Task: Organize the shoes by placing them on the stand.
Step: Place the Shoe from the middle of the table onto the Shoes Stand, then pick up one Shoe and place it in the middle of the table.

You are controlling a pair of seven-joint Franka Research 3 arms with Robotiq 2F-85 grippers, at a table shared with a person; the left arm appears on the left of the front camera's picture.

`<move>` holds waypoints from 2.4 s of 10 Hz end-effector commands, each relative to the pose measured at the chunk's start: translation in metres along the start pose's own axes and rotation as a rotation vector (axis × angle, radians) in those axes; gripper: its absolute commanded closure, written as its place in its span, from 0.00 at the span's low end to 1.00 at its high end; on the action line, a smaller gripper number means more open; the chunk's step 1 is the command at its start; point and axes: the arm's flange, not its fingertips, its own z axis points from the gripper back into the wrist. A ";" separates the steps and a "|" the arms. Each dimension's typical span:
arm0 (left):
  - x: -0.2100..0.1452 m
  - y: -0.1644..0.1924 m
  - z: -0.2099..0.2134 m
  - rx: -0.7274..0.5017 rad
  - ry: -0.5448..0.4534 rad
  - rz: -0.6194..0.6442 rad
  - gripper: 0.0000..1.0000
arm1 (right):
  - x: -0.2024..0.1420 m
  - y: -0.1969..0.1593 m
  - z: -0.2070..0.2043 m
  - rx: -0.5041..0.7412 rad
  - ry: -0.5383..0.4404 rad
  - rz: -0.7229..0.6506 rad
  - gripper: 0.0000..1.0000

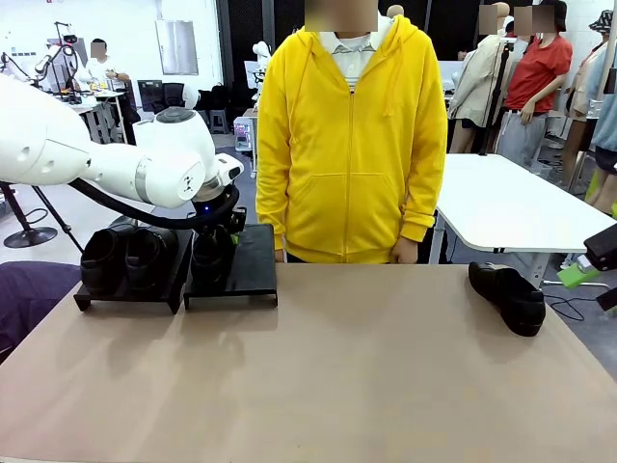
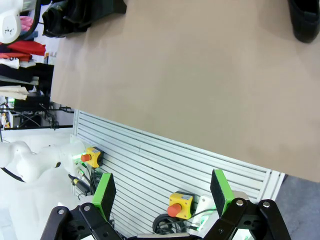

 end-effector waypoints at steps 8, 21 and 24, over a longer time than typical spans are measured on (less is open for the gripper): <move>-0.083 0.025 0.192 -0.202 0.405 -0.205 0.00 | -0.001 -0.002 0.002 -0.007 0.004 0.022 0.00; -0.284 0.082 0.302 -0.315 0.358 0.064 0.00 | -0.001 -0.002 0.002 -0.007 0.004 0.022 0.00; -0.284 0.082 0.302 -0.315 0.358 0.064 0.00 | -0.001 -0.002 0.002 -0.007 0.004 0.022 0.00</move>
